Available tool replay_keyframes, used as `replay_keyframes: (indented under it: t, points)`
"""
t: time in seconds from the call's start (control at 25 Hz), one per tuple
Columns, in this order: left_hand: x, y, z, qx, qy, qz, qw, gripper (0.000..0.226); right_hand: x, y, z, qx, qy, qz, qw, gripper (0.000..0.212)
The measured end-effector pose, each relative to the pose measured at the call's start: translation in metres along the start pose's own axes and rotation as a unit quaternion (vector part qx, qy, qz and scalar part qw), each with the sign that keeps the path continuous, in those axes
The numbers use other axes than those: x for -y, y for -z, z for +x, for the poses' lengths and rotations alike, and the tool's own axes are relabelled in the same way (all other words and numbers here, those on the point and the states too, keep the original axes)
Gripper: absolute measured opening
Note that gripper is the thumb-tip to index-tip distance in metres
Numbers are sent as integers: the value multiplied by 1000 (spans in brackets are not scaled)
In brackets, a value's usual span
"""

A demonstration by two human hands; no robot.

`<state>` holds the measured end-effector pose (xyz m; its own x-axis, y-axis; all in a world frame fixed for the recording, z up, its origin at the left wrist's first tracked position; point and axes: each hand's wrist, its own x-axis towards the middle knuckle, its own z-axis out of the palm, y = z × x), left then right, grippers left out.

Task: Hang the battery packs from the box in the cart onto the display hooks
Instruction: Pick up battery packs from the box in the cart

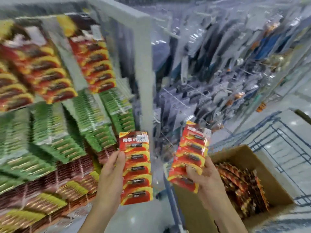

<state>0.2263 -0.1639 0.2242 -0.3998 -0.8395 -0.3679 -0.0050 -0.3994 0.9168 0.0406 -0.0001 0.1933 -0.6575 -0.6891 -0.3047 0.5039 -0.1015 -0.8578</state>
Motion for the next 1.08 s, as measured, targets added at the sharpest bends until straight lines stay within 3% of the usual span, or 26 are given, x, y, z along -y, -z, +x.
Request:
replay_keyframes:
  t: [0.24, 0.32, 0.44, 0.52, 0.6, 0.72, 0.84, 1.08]
  points:
    - [-60, 110, -35, -121, -47, -81, 988, 26, -14, -158, -1, 131, -88, -7, 987, 50]
    - [-79, 144, -49, -152, -76, -94, 981, 27, -21, -211, -5, 174, -67, -65, 980, 47]
    - [-102, 188, -60, -195, -123, -114, 966, 45, -23, -280, -12, 220, -22, -111, 969, 68]
    - [-120, 212, -66, -217, -164, -113, 956, 51, -15, -319, -19, 244, 7, -95, 965, 52]
    - [-138, 229, -70, -219, -205, -105, 948, 29, -5, -351, -28, 280, 29, -91, 955, 36]
    - [-161, 245, -70, -221, -252, -87, 938, 30, 3, -379, -37, 302, 56, -102, 946, 22]
    - [-174, 252, -67, -220, -282, -85, 930, 32, 3, -388, -37, 299, 70, -105, 946, 32]
    - [-193, 261, -58, -209, -306, -85, 925, 30, 9, -388, -34, 291, 88, -88, 949, 34]
